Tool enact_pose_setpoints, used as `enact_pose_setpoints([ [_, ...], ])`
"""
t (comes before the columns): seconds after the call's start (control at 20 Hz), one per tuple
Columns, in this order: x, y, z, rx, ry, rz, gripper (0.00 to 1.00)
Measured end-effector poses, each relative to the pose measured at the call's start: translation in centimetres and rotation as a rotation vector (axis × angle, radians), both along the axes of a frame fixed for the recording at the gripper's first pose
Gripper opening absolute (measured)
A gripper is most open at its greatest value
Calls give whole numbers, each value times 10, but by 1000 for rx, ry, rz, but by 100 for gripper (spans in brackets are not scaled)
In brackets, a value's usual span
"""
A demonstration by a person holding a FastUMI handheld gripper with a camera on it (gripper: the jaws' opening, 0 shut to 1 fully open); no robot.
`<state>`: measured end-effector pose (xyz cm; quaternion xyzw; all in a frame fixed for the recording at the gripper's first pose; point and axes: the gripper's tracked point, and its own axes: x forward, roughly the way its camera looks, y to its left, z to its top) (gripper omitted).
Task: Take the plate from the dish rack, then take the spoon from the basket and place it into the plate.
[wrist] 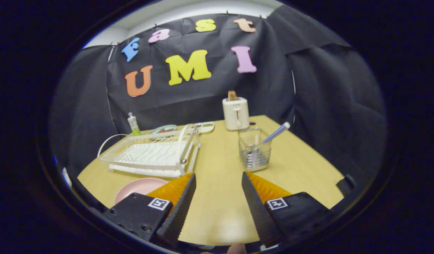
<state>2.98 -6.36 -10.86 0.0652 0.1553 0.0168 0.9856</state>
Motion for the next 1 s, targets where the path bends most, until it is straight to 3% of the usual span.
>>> enact_pose_setpoints([
  [0.1, 1, -23, 4, -30, -58, -48, 100],
  [0.35, 34, -68, 5, -7, -146, -81, 100],
  [0.7, 106, -92, -15, 113, -95, -34, 100],
  [0.8, 122, -92, -15, 163, -75, -9, 97],
  [1.0, 136, -88, -20, 232, -49, 24, 72],
])
